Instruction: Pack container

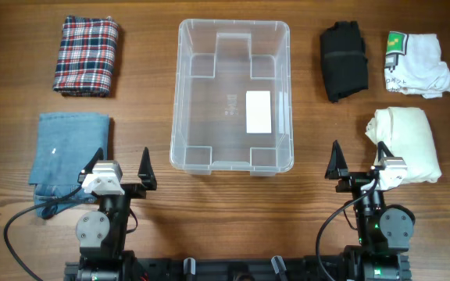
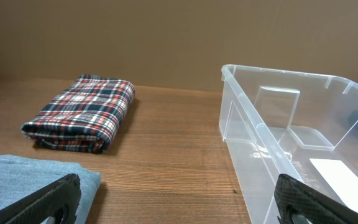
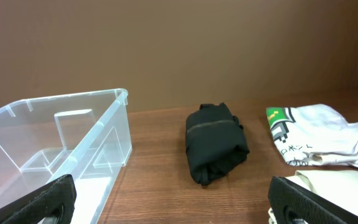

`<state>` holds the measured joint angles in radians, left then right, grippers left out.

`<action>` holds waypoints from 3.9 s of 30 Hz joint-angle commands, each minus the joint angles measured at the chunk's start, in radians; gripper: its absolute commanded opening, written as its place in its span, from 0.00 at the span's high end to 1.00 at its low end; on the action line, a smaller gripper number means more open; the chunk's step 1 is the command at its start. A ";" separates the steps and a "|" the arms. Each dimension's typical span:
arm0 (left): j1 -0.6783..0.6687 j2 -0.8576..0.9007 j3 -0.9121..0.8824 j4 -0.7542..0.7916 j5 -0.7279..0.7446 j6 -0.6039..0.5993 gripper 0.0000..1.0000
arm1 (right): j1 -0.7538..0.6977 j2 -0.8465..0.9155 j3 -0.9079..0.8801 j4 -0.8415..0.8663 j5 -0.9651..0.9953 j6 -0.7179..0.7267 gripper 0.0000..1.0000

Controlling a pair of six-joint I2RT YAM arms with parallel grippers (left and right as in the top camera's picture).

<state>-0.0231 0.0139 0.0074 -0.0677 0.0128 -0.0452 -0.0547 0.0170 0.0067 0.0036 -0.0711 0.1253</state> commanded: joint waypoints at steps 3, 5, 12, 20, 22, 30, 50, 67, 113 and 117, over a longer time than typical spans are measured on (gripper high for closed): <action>0.006 -0.007 -0.002 -0.006 -0.006 0.015 0.00 | 0.003 -0.007 -0.002 0.002 -0.016 -0.018 0.00; 0.006 -0.007 -0.002 -0.006 -0.006 0.015 0.00 | 0.003 -0.007 -0.002 0.002 -0.016 -0.018 0.00; 0.006 -0.007 -0.002 -0.006 -0.006 0.015 0.00 | 0.003 -0.007 -0.002 0.002 -0.016 -0.018 0.00; 0.006 -0.007 -0.002 -0.006 -0.006 0.015 0.00 | 0.003 -0.007 -0.002 0.002 -0.016 -0.018 0.00; 0.006 -0.007 -0.002 -0.006 -0.006 0.015 0.00 | 0.003 -0.007 -0.002 0.002 -0.016 -0.018 0.00; 0.006 -0.007 -0.002 -0.006 -0.006 0.015 0.00 | 0.003 -0.007 -0.002 0.002 -0.016 -0.018 0.00; 0.006 -0.007 -0.002 -0.006 -0.006 0.015 0.00 | 0.003 -0.007 -0.002 0.000 -0.001 -0.019 0.00; 0.006 -0.007 -0.002 -0.006 -0.006 0.015 0.00 | 0.003 -0.007 -0.002 0.002 0.055 -0.025 0.00; 0.006 -0.007 -0.002 -0.006 -0.006 0.015 0.00 | 0.003 -0.007 -0.001 0.164 0.062 0.345 0.00; 0.006 -0.007 -0.002 -0.006 -0.006 0.015 0.00 | 0.003 -0.007 0.000 0.167 0.169 0.350 0.00</action>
<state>-0.0231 0.0139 0.0074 -0.0677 0.0128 -0.0452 -0.0547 0.0174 0.0063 0.1650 -0.0128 0.4454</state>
